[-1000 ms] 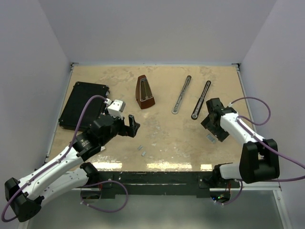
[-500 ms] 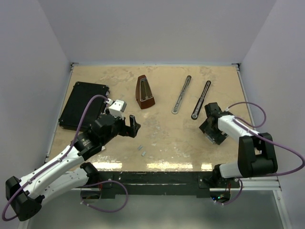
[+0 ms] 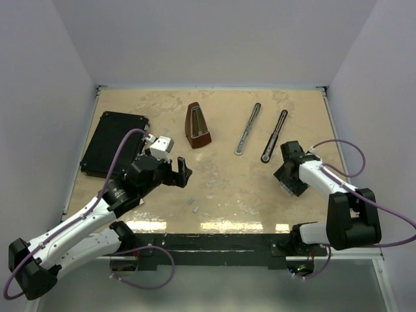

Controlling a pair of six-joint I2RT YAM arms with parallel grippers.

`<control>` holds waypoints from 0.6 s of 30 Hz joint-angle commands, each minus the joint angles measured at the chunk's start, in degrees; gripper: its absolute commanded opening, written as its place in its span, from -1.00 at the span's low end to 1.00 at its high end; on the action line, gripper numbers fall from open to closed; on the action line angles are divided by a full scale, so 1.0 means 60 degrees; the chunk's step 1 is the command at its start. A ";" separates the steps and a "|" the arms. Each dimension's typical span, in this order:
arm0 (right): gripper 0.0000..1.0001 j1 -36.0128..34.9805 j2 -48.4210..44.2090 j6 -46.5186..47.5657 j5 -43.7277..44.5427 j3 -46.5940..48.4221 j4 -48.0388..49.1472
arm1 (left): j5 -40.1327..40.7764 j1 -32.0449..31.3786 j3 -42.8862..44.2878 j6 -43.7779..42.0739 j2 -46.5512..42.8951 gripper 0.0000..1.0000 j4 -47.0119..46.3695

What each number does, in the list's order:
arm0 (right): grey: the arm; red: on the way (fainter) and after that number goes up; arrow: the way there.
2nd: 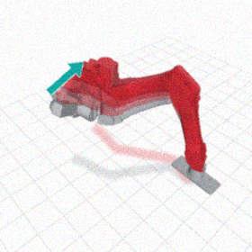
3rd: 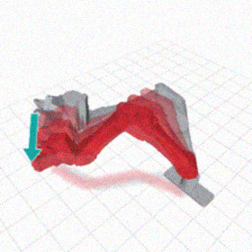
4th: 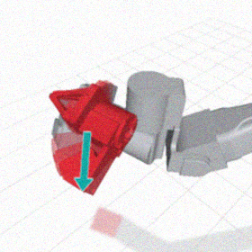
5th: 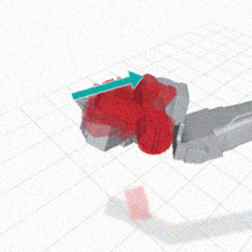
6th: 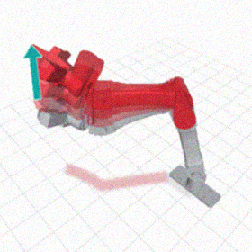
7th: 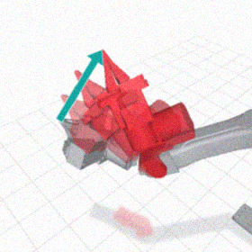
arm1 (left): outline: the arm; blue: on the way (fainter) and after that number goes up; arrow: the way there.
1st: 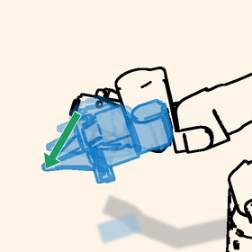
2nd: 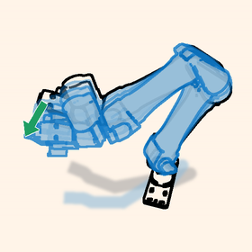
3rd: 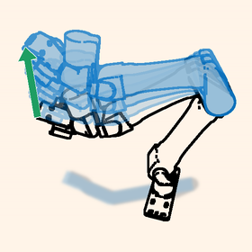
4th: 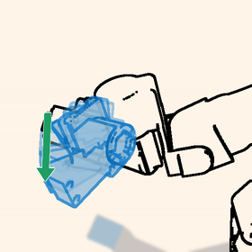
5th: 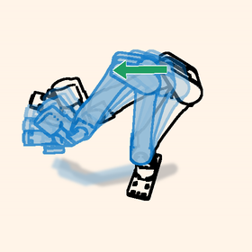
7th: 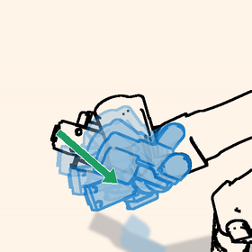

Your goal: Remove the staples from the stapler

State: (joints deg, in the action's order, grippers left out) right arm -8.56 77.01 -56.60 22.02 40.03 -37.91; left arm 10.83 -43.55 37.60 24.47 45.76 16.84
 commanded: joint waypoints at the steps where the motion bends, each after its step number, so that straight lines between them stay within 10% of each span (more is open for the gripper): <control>1: 0.49 0.0049 -0.0311 -0.0191 0.0315 -0.0138 0.0063 | -0.0077 -0.0007 0.0046 0.0023 0.0093 0.96 -0.0331; 18: 0.43 0.0064 -0.0165 -0.0499 0.0094 -0.0388 0.0327 | -0.0033 -0.0007 0.0075 -0.0006 0.0108 0.96 -0.0302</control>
State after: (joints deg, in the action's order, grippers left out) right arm -8.56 76.58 -57.87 21.47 37.89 -37.04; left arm 10.70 -43.55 37.60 24.47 46.41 16.84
